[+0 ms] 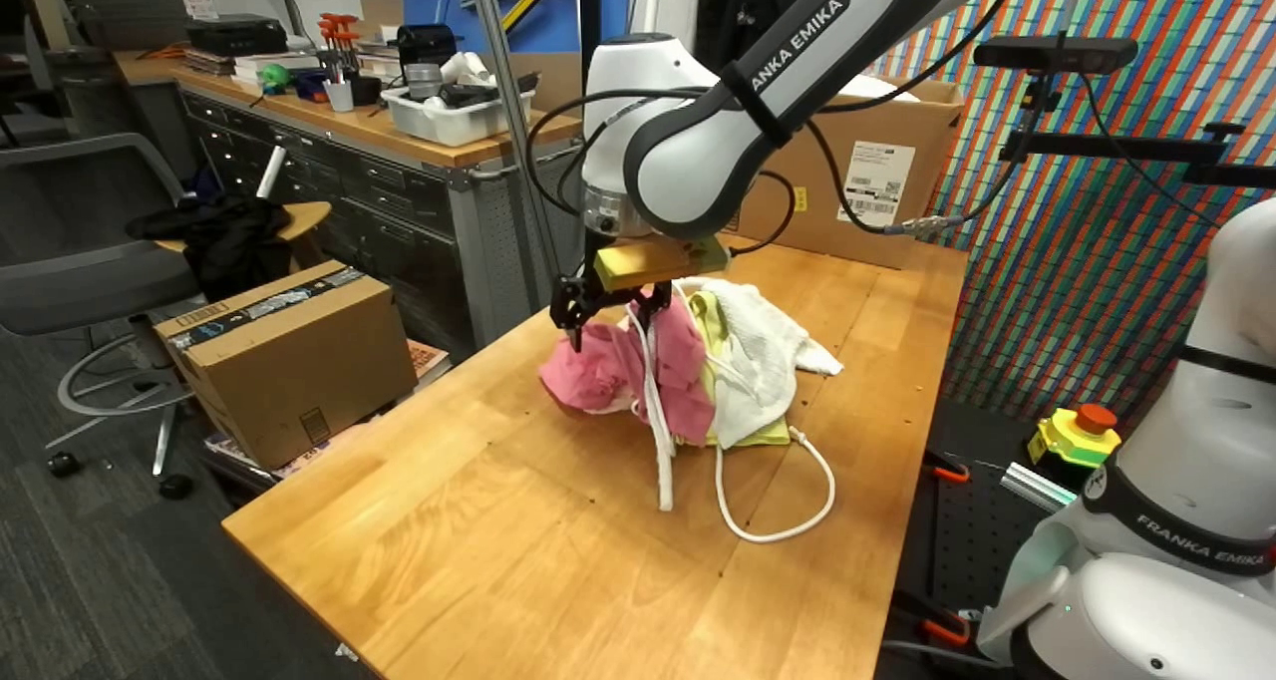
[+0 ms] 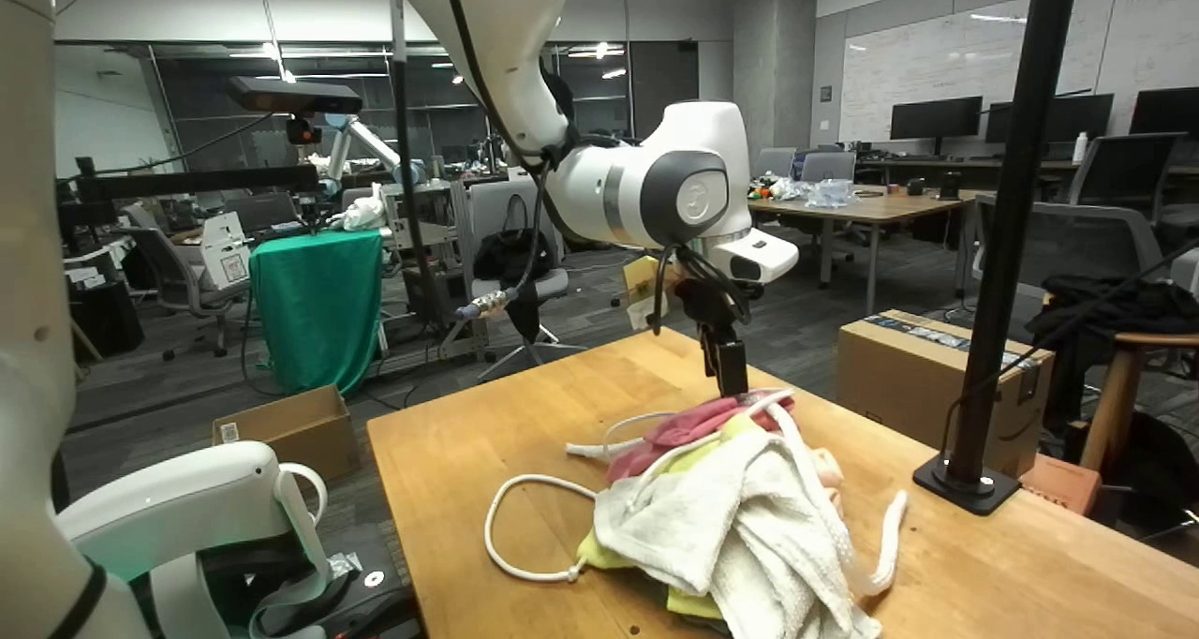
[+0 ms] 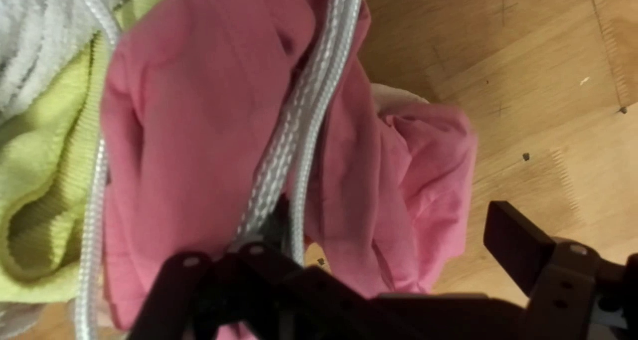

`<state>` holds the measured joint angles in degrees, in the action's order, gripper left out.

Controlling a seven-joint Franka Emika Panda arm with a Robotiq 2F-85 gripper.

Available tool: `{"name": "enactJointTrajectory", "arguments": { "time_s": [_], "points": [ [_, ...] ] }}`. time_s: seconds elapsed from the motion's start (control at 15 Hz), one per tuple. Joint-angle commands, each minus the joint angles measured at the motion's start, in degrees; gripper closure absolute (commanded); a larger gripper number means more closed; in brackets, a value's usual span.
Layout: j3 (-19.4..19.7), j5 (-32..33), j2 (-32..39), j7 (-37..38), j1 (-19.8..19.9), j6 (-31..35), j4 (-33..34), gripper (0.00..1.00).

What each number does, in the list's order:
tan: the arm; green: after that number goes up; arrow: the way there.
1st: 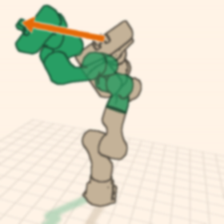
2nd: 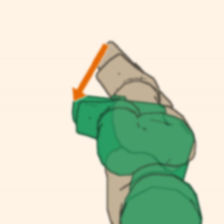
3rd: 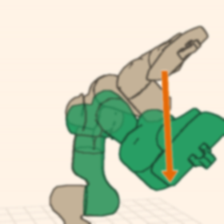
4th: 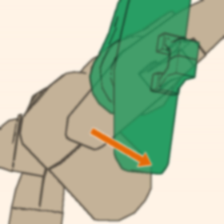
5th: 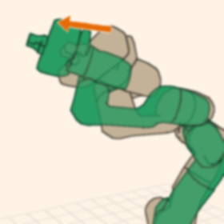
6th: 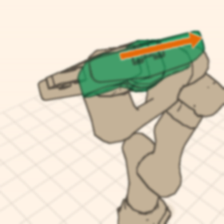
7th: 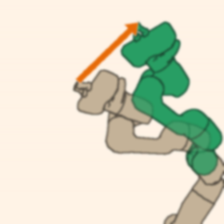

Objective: Separate the clothes and ropes

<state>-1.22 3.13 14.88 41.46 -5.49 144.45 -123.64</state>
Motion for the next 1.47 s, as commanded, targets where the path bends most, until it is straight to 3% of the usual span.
{"name": "enactJointTrajectory", "arguments": {
  "time_s": [0.0, 0.47, 0.53, 1.0, 1.13, 1.4],
  "points": [
    [0.75, -0.85, -1.13, -0.84, -0.79, 0.25, 0.38, 0.0],
    [0.93, -0.47, -0.57, -0.92, -0.77, 0.1, 0.79, 0.0],
    [0.89, -0.56, -0.57, -1.03, -0.74, 0.14, 0.78, 0.19],
    [-0.12, -4.19, -1.31, -4.87, 0.0, 0.48, 0.35, 0.73],
    [-0.09, -4.94, -1.73, -5.97, -0.08, 0.39, 0.17, 0.87],
    [-0.03, -5.19, -3.06, -7.32, -0.35, 0.38, -0.36, 0.97]
  ]
}}
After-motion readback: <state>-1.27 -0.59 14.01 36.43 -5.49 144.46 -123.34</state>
